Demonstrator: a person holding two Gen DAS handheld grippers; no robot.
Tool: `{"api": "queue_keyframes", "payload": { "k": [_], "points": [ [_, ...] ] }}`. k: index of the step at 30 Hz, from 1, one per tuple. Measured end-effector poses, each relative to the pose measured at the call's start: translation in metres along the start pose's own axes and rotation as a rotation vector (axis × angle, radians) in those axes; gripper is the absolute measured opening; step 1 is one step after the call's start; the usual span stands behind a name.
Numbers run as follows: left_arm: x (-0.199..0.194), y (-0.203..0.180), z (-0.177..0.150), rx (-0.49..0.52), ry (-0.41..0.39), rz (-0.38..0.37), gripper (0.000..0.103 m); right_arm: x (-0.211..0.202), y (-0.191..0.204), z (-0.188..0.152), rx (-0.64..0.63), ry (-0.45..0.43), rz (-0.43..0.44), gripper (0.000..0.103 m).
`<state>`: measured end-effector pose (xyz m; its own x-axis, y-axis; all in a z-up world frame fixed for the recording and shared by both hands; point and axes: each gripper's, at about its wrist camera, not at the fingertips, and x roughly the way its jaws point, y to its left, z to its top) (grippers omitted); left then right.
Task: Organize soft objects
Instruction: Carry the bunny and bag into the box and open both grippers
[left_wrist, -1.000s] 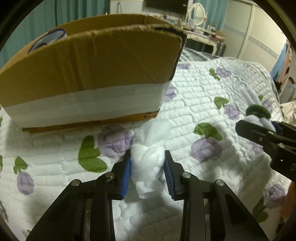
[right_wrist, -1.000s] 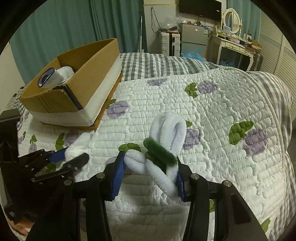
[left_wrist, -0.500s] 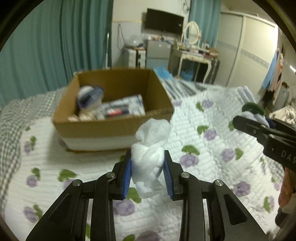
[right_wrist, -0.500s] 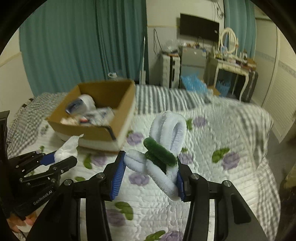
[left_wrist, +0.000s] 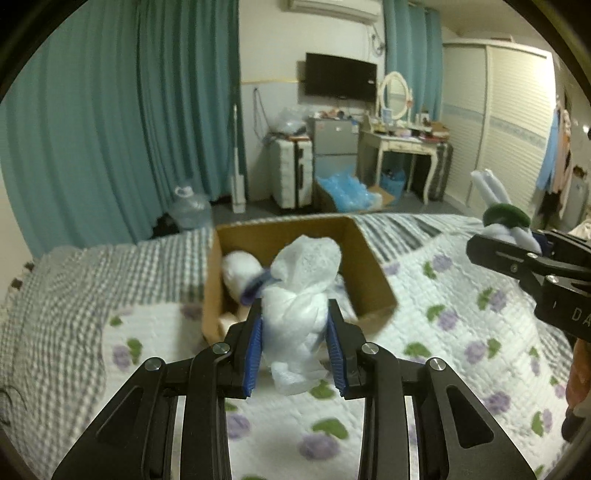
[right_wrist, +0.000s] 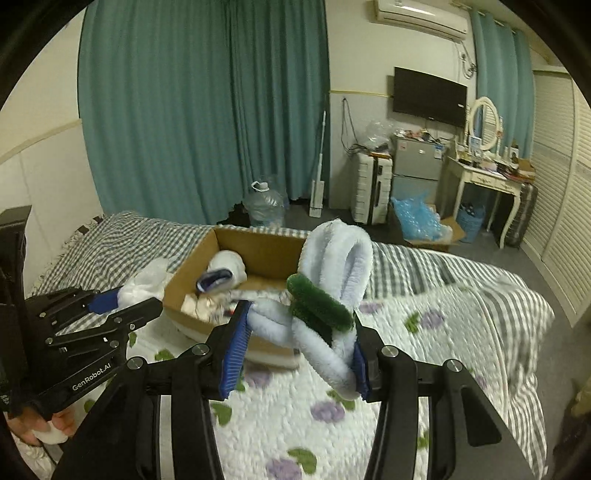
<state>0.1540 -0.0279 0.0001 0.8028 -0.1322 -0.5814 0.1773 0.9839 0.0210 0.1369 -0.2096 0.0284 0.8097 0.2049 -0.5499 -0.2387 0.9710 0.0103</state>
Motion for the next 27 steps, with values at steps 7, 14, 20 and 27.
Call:
{"api": "queue_keyframes", "payload": {
  "k": [7, 14, 20, 27],
  "points": [
    [0.071, 0.01, 0.029, 0.04, 0.022, 0.02, 0.031, 0.079, 0.011, 0.038, -0.004, 0.015, 0.046, 0.047],
    [0.145, 0.026, 0.043, 0.085, 0.061, -0.011, 0.034, 0.157, 0.008, 0.048, -0.036, 0.059, 0.044, 0.047],
    [0.168, 0.044, 0.045, 0.073, 0.05, 0.022, 0.077, 0.197, -0.003, 0.056, 0.028, 0.066, 0.087, 0.048],
    [0.158, 0.046, 0.042, 0.096, 0.045, 0.055, 0.077, 0.222, -0.011, 0.064, 0.102, 0.09, 0.11, 0.095]
  ]
}}
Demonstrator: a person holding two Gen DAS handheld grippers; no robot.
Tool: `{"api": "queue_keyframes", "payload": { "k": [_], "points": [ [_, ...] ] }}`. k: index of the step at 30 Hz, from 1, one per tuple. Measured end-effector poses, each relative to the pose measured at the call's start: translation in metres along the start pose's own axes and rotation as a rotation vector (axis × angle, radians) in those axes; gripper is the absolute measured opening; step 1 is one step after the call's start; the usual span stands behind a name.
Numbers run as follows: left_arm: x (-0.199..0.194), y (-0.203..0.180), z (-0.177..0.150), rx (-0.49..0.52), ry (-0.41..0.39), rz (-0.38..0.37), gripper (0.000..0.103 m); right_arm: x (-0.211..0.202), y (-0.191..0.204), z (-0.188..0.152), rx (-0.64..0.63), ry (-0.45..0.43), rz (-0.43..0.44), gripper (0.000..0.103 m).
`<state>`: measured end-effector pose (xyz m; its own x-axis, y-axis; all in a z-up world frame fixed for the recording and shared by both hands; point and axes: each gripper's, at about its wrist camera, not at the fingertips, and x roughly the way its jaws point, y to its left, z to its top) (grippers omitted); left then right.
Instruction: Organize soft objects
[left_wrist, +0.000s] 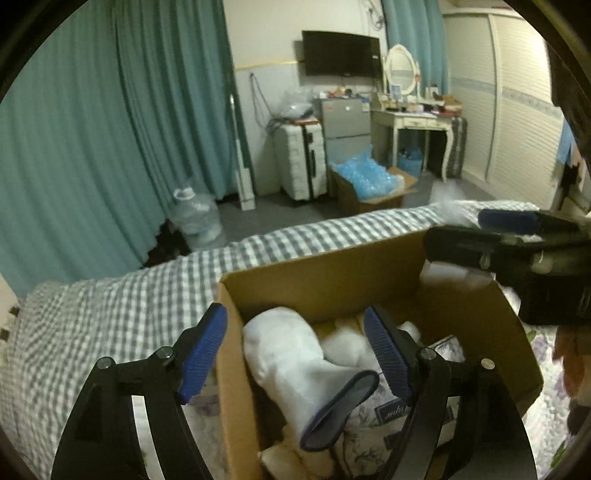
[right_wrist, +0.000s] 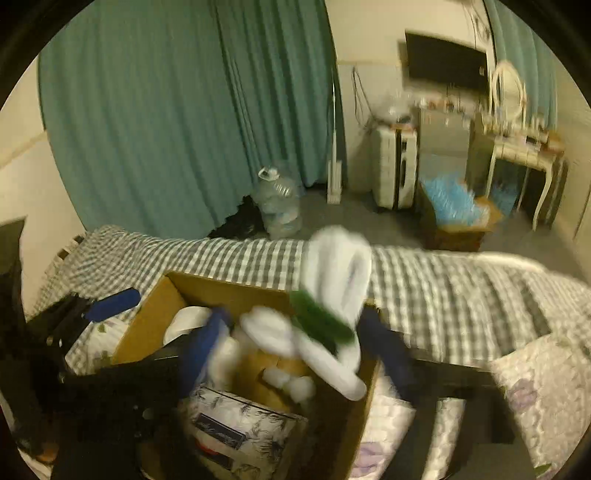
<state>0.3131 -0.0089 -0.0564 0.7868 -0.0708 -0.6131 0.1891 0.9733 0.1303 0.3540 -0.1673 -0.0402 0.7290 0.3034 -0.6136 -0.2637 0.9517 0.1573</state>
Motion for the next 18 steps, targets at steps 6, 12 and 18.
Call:
{"api": "queue_keyframes", "payload": {
  "k": [6, 12, 18],
  "points": [
    [-0.056, 0.008, 0.01, -0.013, -0.052, 0.01, 0.077, -0.058, -0.007, 0.021, 0.031, -0.053, -0.069, 0.095],
    [-0.172, 0.009, 0.033, -0.038, -0.208, 0.025, 0.085, -0.175, 0.015, 0.034, -0.012, -0.151, -0.146, 0.095],
    [-0.303, 0.012, 0.034, -0.071, -0.433, 0.12, 0.097, -0.308, 0.073, 0.027, -0.147, -0.315, -0.248, 0.102]
  ]
}}
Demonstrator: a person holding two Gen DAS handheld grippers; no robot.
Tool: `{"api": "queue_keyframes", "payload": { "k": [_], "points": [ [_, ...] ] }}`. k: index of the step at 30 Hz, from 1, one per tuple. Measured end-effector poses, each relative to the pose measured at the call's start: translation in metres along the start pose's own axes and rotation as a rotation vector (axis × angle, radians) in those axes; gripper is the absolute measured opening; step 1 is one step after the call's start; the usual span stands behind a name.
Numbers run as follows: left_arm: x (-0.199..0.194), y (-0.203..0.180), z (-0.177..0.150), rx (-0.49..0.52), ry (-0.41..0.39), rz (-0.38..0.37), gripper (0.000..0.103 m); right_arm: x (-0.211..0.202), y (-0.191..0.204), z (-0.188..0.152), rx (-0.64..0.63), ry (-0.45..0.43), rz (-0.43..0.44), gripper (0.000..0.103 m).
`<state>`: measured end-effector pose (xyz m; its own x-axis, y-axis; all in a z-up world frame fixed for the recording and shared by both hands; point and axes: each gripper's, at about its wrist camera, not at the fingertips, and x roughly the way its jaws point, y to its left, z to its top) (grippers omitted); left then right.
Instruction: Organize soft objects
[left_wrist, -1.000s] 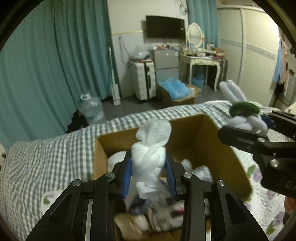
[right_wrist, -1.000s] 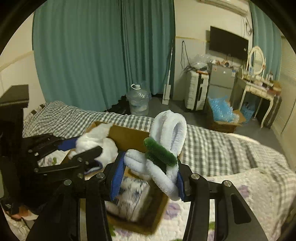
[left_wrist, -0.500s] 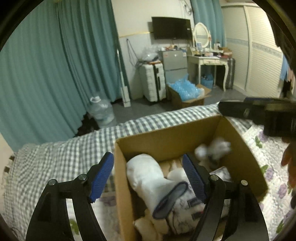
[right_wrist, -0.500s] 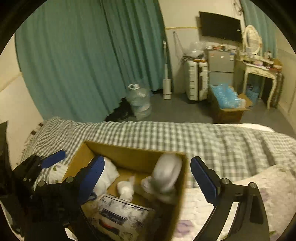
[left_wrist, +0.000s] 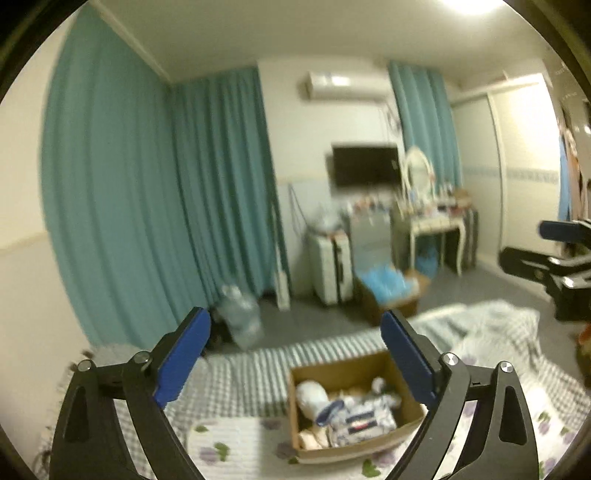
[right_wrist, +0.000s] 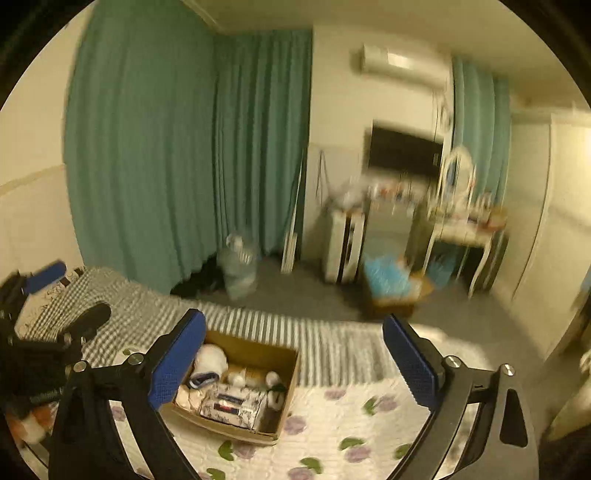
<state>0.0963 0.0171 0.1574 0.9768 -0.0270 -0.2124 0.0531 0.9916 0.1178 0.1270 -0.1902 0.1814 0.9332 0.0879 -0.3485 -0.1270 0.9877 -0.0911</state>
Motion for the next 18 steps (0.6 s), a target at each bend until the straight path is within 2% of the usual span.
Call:
{"api": "queue_keyframes", "payload": {
  "k": [2, 4, 6, 9, 13, 18],
  "points": [
    [-0.033, 0.008, 0.005, -0.029, -0.047, -0.007, 0.097, -0.044, 0.01, 0.006, -0.017, -0.083, -0.017, 0.102],
    [-0.057, 0.017, 0.003, -0.053, -0.099, -0.001, 0.097, -0.081, 0.016, 0.006, -0.024, -0.143, 0.006, 0.103],
    [-0.076, 0.022, -0.006, -0.059, -0.16, 0.035, 0.097, -0.104, 0.017, 0.003, -0.014, -0.19, 0.035, 0.103],
    [-0.086, 0.027, -0.021, -0.046, -0.184, 0.061, 0.097, -0.126, 0.021, -0.011, 0.003, -0.251, 0.057, 0.103],
    [-0.078, 0.031, -0.044, -0.041, -0.189, 0.101, 0.097, -0.116, 0.03, -0.035, 0.009, -0.278, 0.082, 0.103],
    [-0.036, 0.022, -0.08, -0.033, -0.133, 0.082, 0.098, -0.061, 0.035, -0.073, 0.032, -0.236, 0.077, 0.103]
  ]
}}
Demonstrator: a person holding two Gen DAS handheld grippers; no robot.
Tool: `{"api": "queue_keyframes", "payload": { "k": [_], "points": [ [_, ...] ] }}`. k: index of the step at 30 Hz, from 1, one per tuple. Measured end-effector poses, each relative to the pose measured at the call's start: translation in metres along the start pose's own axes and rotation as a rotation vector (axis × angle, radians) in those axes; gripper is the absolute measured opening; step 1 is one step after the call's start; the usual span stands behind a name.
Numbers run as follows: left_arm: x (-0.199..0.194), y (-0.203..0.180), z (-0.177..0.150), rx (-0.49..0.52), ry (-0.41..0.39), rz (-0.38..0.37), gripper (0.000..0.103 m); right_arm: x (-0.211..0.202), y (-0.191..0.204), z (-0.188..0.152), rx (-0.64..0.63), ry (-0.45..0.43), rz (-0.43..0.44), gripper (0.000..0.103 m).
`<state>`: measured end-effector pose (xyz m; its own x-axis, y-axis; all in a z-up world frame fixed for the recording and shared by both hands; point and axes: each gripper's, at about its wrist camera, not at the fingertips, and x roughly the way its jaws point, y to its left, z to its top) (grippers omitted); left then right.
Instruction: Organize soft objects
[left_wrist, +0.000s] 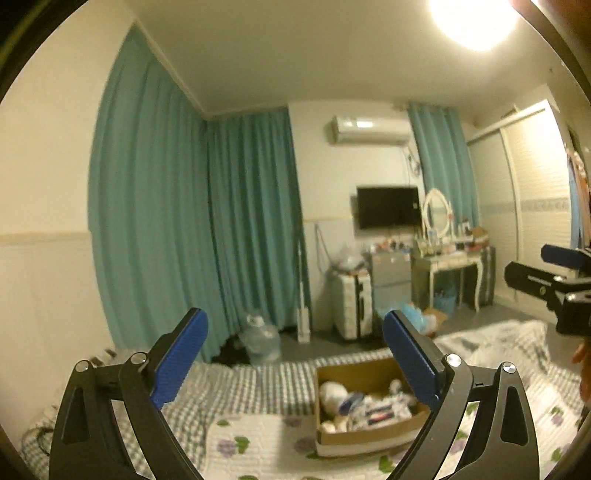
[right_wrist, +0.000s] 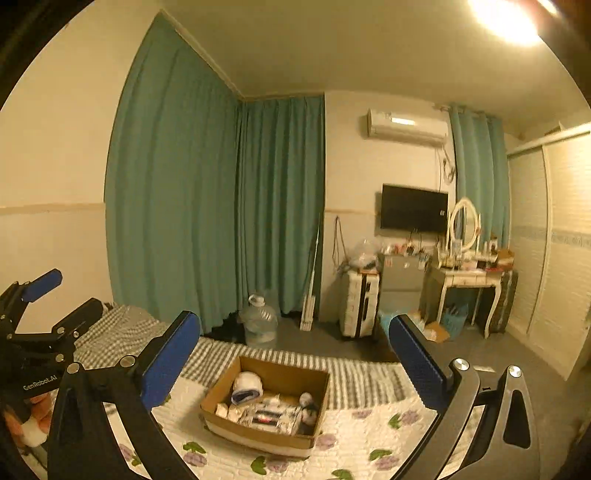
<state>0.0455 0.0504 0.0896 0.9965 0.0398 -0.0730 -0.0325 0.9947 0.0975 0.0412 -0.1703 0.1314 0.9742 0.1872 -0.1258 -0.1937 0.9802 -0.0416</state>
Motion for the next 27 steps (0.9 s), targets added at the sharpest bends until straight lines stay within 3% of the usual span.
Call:
{"api": "queue_keyframes", "payload": {
  "k": [9, 13, 19, 27],
  "points": [
    [0.065, -0.009, -0.084, -0.035, 0.18, -0.006, 0.098, 0.08, 0.0, -0.1, 0.009, 0.119, -0.02, 0.103],
    [0.063, -0.013, -0.102, -0.021, 0.202, 0.013, 0.098, 0.105, 0.003, -0.138, 0.012, 0.215, -0.015, 0.103],
    [0.057, -0.012, -0.11, -0.048, 0.231, 0.008, 0.098, 0.113, 0.001, -0.157, 0.041, 0.263, -0.011, 0.103],
    [0.06, -0.012, -0.114, -0.054, 0.243, 0.001, 0.098, 0.108, -0.003, -0.157, 0.069, 0.261, -0.018, 0.103]
  ]
}}
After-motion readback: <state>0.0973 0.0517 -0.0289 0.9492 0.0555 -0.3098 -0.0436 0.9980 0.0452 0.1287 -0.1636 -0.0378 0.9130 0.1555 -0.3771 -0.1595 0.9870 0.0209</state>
